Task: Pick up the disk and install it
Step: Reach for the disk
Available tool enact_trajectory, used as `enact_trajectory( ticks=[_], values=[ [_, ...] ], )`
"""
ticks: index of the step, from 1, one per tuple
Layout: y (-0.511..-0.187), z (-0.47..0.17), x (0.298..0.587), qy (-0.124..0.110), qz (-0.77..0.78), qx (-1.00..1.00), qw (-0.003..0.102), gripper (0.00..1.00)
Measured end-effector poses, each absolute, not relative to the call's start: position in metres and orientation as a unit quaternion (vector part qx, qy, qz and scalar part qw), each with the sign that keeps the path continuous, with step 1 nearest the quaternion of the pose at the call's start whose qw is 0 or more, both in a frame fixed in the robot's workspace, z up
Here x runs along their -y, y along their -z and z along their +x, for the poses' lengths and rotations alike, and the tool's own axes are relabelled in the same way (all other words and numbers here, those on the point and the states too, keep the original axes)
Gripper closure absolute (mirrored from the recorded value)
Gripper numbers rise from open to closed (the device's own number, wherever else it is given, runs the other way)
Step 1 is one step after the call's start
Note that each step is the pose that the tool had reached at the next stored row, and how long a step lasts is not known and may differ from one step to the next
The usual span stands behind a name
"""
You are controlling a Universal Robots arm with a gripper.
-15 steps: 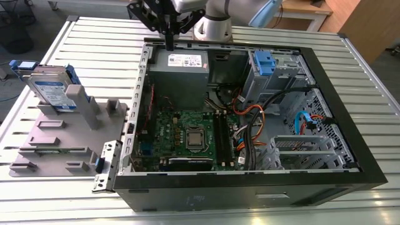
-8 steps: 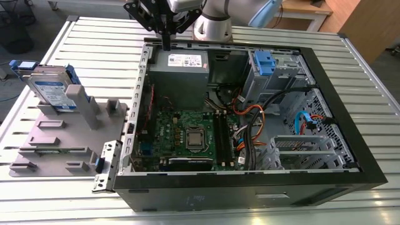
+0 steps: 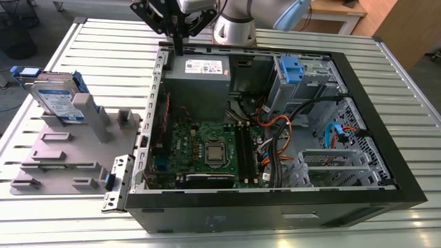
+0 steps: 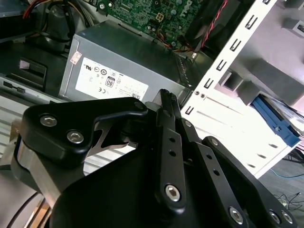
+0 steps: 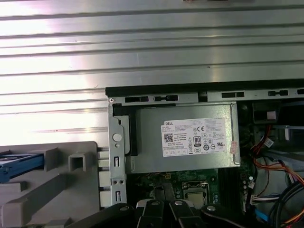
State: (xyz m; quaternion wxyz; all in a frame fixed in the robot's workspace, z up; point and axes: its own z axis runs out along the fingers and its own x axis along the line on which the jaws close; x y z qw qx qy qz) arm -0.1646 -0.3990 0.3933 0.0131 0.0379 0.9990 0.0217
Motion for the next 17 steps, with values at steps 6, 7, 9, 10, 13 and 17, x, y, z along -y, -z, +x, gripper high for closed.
enact_trajectory(
  ticks=[6, 7, 9, 10, 13, 17],
  values=[
    [-0.393, -0.172, 0.399, -0.022, 0.038, -0.999, 0.013, 0.89],
    [-0.393, -0.173, 0.399, -0.022, 0.038, -0.999, 0.013, 0.89],
    [-0.393, -0.175, 0.399, -0.022, 0.038, -0.999, 0.013, 0.89],
    [-0.393, -0.177, 0.399, -0.022, 0.038, -0.999, 0.013, 0.89],
    [-0.393, -0.180, 0.399, -0.022, 0.038, -0.999, 0.013, 0.89],
    [-0.393, -0.184, 0.399, -0.022, 0.038, -0.999, 0.013, 0.89]
  ],
)
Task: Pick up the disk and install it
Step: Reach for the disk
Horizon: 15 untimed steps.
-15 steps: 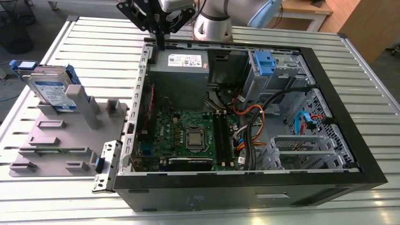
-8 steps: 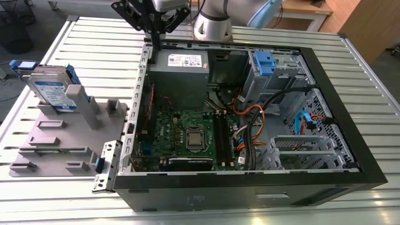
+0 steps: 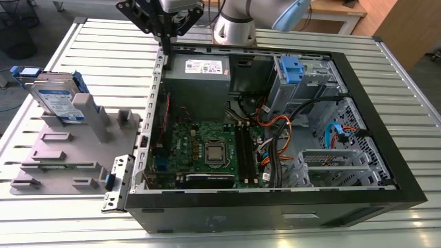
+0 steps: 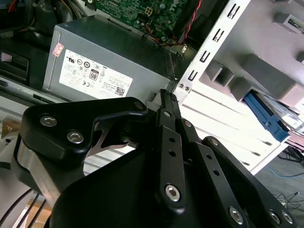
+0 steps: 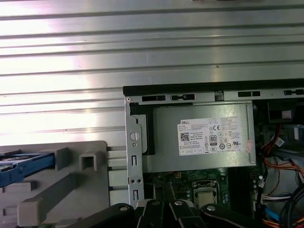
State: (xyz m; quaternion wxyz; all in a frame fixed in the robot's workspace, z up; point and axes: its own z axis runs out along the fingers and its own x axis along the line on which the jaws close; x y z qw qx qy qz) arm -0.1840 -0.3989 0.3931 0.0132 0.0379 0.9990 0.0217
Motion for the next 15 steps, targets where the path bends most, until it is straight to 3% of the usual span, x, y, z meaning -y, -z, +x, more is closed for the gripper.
enact_trajectory(
  ticks=[15],
  values=[
    [-0.393, -0.197, 0.399, -0.022, 0.038, -0.999, 0.013, 0.89]
  ],
)
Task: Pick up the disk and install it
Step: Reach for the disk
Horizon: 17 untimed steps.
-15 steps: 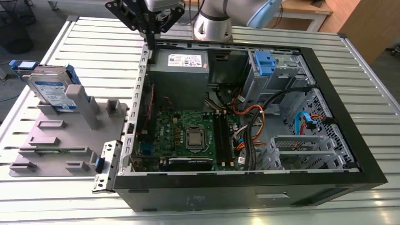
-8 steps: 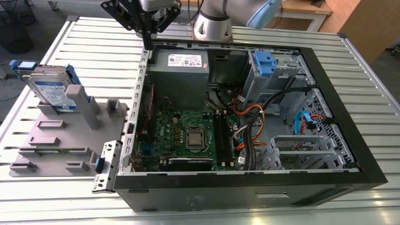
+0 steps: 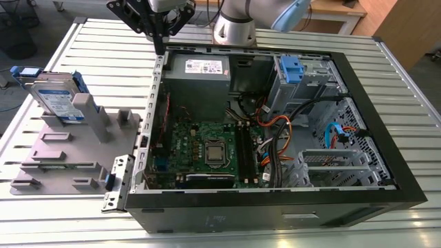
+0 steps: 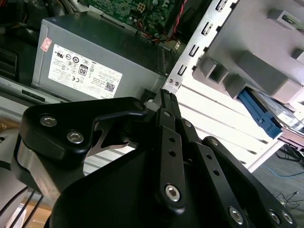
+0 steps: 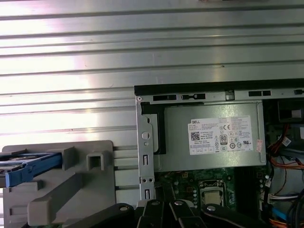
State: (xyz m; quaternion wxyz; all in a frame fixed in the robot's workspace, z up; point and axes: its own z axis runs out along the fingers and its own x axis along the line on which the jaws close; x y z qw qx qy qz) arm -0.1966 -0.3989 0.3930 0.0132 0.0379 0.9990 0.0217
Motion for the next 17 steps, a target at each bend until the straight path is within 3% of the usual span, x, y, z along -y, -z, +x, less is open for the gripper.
enact_trajectory(
  ticks=[17],
  values=[
    [-0.3929, -0.2022, 0.3990, -0.022, 0.038, -0.999, 0.013, 0.89]
  ],
)
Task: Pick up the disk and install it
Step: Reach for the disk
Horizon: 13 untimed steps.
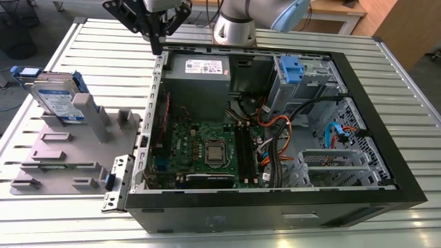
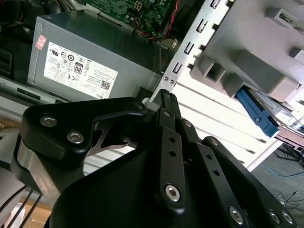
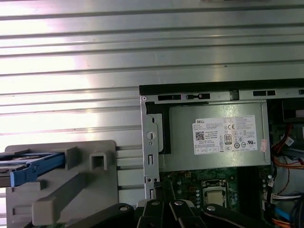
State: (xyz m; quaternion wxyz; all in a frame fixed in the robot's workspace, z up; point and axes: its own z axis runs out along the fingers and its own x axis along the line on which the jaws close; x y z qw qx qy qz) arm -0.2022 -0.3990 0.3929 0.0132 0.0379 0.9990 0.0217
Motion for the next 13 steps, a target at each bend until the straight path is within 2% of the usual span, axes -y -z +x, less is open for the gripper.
enact_trajectory(
  ticks=[13],
  values=[
    [-0.3928, -0.2127, 0.3989, -0.022, 0.038, -0.999, 0.013, 0.89]
  ],
)
